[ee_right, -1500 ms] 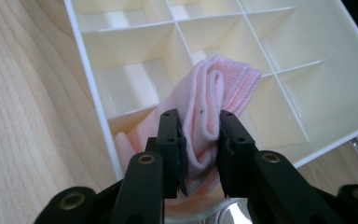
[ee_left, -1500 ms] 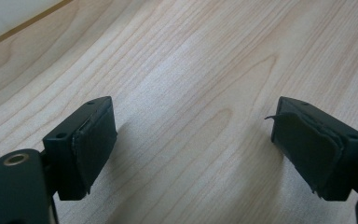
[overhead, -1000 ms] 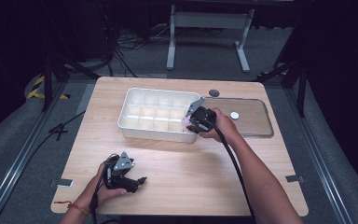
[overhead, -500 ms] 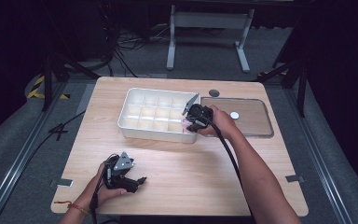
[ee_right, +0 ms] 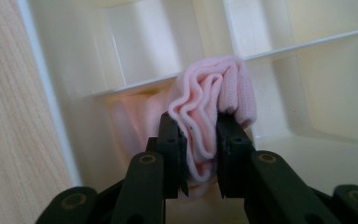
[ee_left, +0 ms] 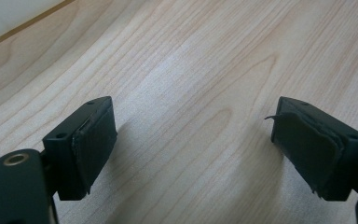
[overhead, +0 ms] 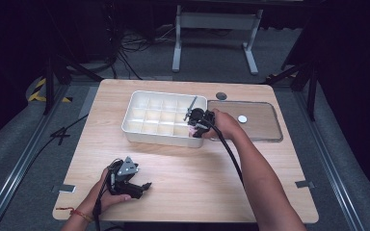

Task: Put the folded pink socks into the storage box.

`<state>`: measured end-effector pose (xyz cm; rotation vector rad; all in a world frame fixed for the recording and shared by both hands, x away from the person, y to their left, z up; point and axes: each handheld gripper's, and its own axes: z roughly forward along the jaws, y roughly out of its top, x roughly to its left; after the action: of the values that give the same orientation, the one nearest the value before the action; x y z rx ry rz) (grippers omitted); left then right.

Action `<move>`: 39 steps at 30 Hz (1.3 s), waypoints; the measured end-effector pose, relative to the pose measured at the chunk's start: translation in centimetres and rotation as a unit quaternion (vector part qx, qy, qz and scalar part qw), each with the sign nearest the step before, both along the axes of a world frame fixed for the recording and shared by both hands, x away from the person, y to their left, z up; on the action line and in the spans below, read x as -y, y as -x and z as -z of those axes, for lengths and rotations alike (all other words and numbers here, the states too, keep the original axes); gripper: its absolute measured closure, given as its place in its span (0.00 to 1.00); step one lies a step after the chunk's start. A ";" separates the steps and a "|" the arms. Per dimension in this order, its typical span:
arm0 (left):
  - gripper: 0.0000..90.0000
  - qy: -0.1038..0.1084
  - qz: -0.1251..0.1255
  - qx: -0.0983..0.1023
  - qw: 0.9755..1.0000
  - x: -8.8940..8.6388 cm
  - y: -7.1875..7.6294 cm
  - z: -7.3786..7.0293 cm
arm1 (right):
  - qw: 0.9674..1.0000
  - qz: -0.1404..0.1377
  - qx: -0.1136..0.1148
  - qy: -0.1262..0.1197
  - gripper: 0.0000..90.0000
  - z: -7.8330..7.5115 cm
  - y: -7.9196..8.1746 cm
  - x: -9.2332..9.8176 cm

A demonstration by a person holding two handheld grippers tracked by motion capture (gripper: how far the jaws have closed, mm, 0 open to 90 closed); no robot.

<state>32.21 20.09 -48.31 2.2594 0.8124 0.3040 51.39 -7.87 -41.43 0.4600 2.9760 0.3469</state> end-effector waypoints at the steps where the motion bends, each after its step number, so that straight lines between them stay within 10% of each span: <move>1: 0.16 0.000 0.000 0.000 1.000 0.0 0.0 0.0 | 1.000 0.000 -0.003 0.002 0.83 0.0 -0.1 0.0; 39: 0.16 -0.002 0.002 0.001 1.000 0.0 0.0 0.0 | 1.000 0.016 -0.024 -0.004 0.83 0.9 -0.6 0.0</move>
<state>32.23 20.08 -48.30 2.2646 0.8079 0.3058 52.01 -7.83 -42.36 0.5222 3.0108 0.3511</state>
